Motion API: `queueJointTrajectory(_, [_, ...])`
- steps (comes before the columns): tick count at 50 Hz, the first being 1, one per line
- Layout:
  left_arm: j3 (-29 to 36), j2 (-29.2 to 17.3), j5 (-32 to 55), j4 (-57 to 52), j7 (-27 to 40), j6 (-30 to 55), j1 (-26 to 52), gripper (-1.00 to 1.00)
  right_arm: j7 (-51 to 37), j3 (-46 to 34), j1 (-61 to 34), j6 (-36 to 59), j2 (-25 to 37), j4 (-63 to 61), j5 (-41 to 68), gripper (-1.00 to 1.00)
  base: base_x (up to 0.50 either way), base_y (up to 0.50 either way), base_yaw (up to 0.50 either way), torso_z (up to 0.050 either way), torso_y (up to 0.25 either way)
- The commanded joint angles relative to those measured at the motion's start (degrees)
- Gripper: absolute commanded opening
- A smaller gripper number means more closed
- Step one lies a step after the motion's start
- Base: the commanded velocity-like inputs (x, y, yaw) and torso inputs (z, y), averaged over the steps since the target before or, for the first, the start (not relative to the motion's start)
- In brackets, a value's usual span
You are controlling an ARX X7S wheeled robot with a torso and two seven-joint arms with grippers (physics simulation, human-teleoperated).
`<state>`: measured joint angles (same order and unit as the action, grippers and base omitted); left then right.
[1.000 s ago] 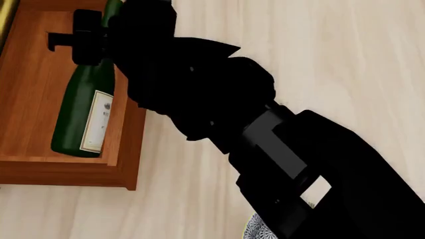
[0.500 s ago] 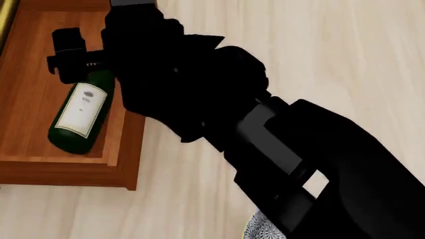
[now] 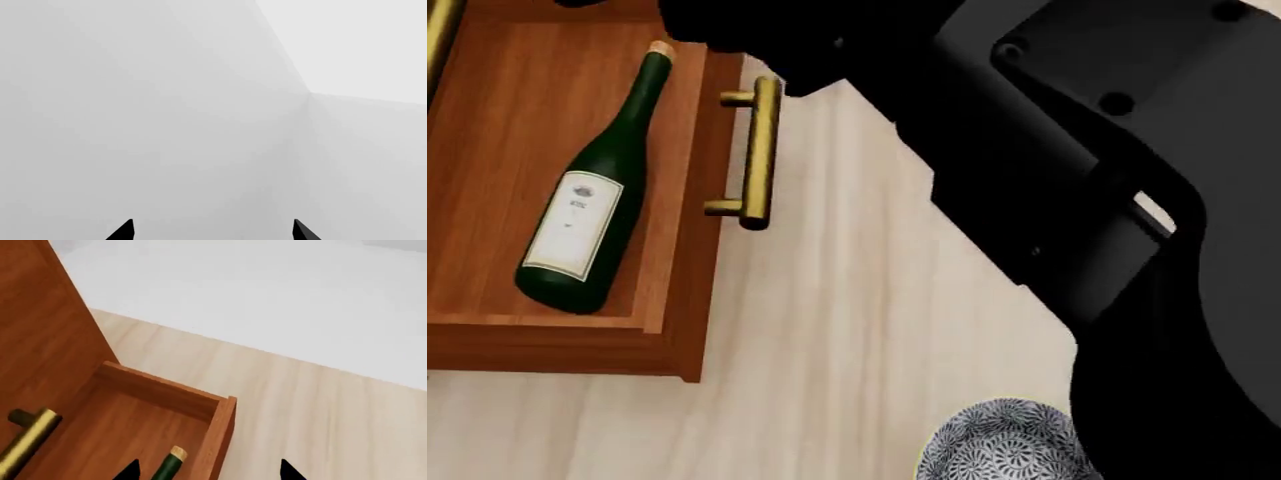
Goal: Put the wine bottle in the bottom drawer of the cabinet.
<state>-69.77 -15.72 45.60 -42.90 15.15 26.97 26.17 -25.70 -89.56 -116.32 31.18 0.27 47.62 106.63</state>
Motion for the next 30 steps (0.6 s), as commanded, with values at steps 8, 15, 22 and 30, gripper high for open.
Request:
queueJointTrajectory(8, [0.7,0.2,-0.7,0.3,-0.1,-0.6,-0.1,1.00,-11.4,6.5,-15.4,0.3,15.0,-22.0,4.8,1.00,0.00,0.00,0.00,0.000,0.000])
queueJointTrajectory(15, [1.0,0.1,-0.9,0.4,0.0,-0.7,-0.2,1.00,-17.3,10.4,-15.6,0.6,23.8,-36.3,8.1,1.00,0.00,0.00,0.00,0.000,0.000])
queueJointTrajectory(22, [1.2,-0.1,-1.1,0.4,0.1,-0.7,-0.3,1.00,-22.6,13.0,-15.0,-0.2,30.7,-47.4,8.8,1.00,0.00,0.00,0.00,0.000,0.000])
queueJointTrajectory(30, [1.4,-0.2,-1.2,0.3,0.3,-0.7,-0.4,1.00,-27.1,15.7,-13.4,-1.2,38.2,-57.9,10.0,1.00,0.00,0.00,0.00,0.000,0.000])
